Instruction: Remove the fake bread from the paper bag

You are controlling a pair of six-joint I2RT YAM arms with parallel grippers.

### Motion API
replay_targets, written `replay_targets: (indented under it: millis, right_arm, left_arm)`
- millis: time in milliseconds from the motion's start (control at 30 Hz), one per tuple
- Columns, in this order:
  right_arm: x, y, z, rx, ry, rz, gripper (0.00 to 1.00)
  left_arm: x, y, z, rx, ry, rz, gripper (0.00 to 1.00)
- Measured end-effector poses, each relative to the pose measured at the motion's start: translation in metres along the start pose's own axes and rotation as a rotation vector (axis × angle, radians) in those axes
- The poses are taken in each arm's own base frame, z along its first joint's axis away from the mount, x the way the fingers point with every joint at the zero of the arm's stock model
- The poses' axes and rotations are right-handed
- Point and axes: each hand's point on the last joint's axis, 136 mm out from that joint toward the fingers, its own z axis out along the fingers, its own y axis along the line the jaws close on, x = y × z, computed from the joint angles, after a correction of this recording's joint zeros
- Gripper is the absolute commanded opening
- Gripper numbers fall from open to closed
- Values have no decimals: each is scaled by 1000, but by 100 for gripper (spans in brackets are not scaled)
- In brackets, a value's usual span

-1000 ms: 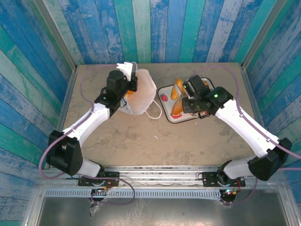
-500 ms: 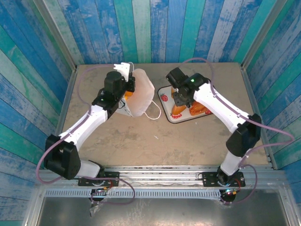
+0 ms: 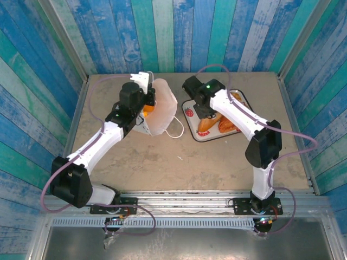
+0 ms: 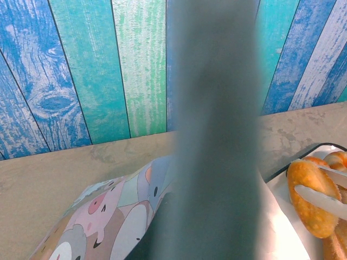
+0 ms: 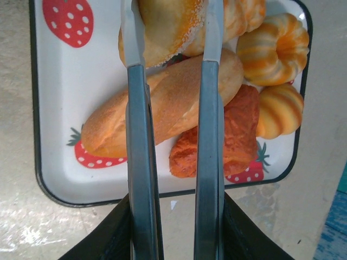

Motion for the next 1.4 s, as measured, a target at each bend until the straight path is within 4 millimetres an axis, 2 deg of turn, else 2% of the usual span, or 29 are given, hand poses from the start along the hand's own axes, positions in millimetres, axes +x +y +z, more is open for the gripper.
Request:
replay_targets:
  millis: [400,733,933,1400]
  right_arm:
    - [-7,2,27,120,42,-89,26]
    - [-14,24,38,142,45,-159,28]
    - [-12,29,39,154,54,-183,28]
    - [-10,20,39,170,59,-119,30]
  left_arm:
    - [0,0,0,0,0,0,1]
    - [0,0,0,1,0,0,1]
    - [0,0,0,1,0,0,1]
    - [0,0,0,2,0,0,1]
